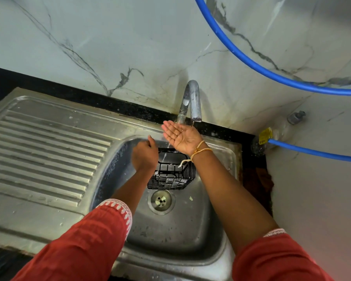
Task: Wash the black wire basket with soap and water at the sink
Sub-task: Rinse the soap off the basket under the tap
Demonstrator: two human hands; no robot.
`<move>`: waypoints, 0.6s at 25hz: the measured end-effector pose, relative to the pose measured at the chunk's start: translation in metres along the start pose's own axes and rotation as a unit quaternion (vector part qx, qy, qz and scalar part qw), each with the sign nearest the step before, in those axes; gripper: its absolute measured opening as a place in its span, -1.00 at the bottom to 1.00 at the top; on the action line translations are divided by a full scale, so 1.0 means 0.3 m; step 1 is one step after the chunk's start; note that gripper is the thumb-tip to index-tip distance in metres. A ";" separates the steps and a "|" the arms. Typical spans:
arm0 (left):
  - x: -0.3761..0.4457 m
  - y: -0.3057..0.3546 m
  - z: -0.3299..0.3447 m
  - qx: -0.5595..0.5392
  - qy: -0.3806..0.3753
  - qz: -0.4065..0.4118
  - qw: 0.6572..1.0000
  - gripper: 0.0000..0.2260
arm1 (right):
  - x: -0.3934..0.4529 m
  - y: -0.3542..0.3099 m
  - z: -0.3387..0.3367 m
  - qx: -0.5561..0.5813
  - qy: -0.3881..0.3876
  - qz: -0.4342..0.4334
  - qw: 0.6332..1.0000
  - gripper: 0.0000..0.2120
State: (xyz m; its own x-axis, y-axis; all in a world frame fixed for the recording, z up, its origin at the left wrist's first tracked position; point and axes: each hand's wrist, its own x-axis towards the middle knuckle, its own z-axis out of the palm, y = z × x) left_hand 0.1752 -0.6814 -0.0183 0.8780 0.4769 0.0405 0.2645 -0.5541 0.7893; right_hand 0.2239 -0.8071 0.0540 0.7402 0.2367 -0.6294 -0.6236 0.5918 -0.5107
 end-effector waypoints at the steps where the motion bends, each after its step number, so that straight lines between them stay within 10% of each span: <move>1: -0.005 0.003 0.000 0.007 0.003 -0.004 1.000 -0.48 | -0.003 0.006 0.001 0.036 0.024 -0.019 0.999 -0.81; 4: -0.014 0.009 -0.002 0.011 0.015 -0.023 1.000 -0.47 | 0.006 0.025 0.031 -0.113 0.143 -0.144 0.973 -0.87; 9: -0.033 0.023 0.008 -0.030 0.032 -0.073 0.996 -0.49 | 0.007 0.138 -0.078 -0.742 0.247 -0.332 0.527 -0.63; 13: -0.038 0.029 0.014 -0.039 0.021 -0.086 0.995 -0.52 | -0.060 0.261 -0.154 -0.825 0.092 -0.438 0.346 -0.62; 15: -0.032 0.030 0.015 -0.046 0.011 -0.100 0.994 -0.53 | -0.069 0.210 -0.213 -0.835 0.063 -0.427 0.341 -0.63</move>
State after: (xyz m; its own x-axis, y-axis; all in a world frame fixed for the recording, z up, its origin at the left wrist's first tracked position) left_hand 0.1710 -0.6943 -0.0143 0.8027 0.5861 -0.1100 0.3940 -0.3827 0.8357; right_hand 0.1533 -0.8238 -0.0026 0.8803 0.4302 0.2002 0.4542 -0.8860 -0.0932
